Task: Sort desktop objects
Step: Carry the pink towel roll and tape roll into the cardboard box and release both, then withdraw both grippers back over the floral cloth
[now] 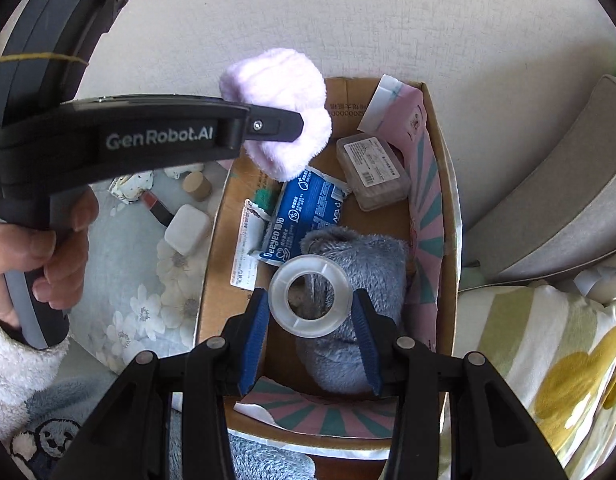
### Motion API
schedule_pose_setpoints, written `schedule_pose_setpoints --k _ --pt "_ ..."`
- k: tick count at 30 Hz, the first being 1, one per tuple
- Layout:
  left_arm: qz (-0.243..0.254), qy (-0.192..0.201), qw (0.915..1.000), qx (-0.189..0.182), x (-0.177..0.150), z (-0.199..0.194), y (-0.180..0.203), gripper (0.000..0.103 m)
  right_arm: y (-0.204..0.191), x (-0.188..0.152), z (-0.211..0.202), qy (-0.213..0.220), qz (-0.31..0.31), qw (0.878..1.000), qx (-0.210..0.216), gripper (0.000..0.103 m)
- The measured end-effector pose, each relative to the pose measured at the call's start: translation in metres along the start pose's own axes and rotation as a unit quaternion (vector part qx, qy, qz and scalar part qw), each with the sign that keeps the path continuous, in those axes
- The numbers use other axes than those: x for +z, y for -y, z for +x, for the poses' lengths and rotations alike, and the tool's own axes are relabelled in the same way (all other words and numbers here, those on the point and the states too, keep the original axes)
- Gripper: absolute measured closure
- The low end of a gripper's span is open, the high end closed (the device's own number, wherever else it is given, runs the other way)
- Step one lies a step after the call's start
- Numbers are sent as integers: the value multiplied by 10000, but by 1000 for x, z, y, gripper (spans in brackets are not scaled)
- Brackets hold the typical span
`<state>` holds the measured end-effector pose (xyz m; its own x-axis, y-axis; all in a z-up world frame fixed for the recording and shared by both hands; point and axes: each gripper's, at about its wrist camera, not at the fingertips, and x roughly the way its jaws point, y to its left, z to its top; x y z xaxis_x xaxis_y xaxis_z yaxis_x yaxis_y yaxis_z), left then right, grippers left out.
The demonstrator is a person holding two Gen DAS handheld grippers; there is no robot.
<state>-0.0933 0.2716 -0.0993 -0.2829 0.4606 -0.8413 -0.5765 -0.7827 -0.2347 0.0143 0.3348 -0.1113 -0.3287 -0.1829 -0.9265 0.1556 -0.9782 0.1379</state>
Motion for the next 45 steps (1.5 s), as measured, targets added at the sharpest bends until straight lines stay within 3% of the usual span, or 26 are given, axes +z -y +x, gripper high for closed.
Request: schedule_pose_setpoints --k 8,11,12,13,14,15,17,27,45 --pt "111 16 9999 102 1 0 2 83 0 4 1 -40 -25 10000 23 64" --pt "173 21 9998 -32 2 -3 4 78 -2 5 2 -40 -9 9997 -248 61" --pt "180 -6 9998 -65 3 -3 6 64 -2 6 2 -5 -14 9995 -306 45" --pt "172 -27 9998 -86 3 -4 6 36 -2 6 1 32 -10 9994 -350 34" --pt "160 33 9999 -25 3 -7 6 19 -1 6 1 64 25 9992 -391 20" --pt "148 114 9998 38 3 -10 7 1 -1 5 -1 131 74 9991 -387 20" --pt "167 381 9991 -5 2 -22 6 0 2 5 -3 230 165 9993 -256 20" --pt "148 506 9986 106 -2 -48 -8 0 -2 0 -11 299 369 9985 -282 20" --pt "-306 847 9951 414 -42 -113 -80 0 -75 14 -8 380 -66 9992 -138 20"
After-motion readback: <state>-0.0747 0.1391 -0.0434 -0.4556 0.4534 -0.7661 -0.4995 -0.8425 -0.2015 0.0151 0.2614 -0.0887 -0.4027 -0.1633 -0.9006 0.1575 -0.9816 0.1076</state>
